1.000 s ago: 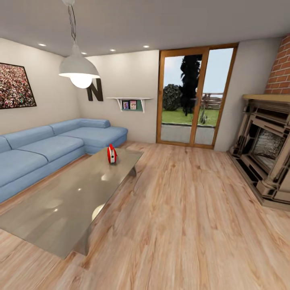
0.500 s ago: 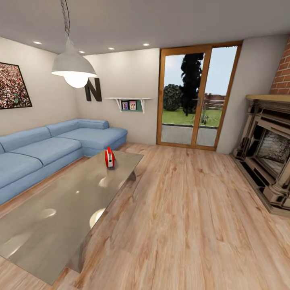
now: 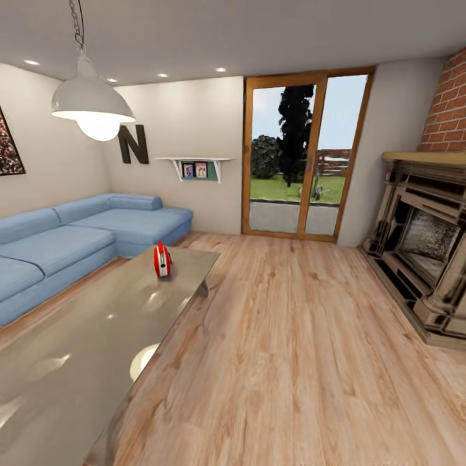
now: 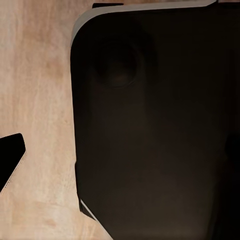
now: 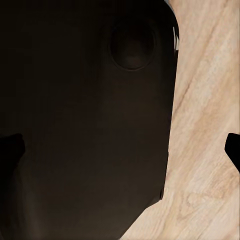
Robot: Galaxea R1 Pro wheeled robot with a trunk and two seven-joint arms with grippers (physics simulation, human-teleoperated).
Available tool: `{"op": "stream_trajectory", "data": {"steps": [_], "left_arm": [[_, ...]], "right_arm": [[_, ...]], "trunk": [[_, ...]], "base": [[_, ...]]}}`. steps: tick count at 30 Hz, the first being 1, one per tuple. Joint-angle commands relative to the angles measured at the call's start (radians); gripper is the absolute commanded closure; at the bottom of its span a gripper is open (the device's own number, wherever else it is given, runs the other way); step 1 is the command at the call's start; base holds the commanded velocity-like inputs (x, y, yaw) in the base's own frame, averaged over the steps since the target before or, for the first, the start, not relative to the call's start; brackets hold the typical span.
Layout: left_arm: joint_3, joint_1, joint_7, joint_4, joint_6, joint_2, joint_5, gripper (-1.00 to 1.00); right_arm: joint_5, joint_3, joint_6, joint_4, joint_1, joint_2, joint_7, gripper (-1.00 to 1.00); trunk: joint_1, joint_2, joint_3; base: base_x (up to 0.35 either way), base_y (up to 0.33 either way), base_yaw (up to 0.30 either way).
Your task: Turn on the radio receiver that's on the table in the living room.
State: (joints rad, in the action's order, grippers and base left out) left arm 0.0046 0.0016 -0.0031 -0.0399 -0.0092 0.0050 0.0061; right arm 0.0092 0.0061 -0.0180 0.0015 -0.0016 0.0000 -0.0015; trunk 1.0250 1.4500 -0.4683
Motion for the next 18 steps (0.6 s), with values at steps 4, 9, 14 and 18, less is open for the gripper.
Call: {"op": "stream_trajectory", "data": {"steps": [4,9,14,18], "left_arm": [[0.0,0.0,0.0,0.0,0.0,0.0,0.0,-1.0],[0.0,0.0,0.0,0.0,0.0,0.0,0.0,-1.0],[0.0,0.0,0.0,0.0,0.0,0.0,0.0,-1.0],[0.0,0.0,0.0,0.0,0.0,0.001,0.001,-1.0]], "right_arm": [[0.0,0.0,-0.002,0.0,0.0,0.0,0.0,-1.0],[0.0,0.0,-0.002,0.0,0.0,0.0,0.0,-1.0],[-0.001,0.0,-0.001,0.0,0.0,0.0,0.0,-1.0],[-0.001,0.0,0.0,0.0,0.0,0.0,0.0,-1.0]], "trunk": [[0.0,0.0,0.002],[0.0,0.0,0.004],[0.0,0.0,0.004],[0.0,0.0,0.004]], "base": [[0.012,0.0,-0.272],[0.003,0.0,-0.247],[0.136,0.0,-0.051],[0.295,0.0,-0.006]]}}
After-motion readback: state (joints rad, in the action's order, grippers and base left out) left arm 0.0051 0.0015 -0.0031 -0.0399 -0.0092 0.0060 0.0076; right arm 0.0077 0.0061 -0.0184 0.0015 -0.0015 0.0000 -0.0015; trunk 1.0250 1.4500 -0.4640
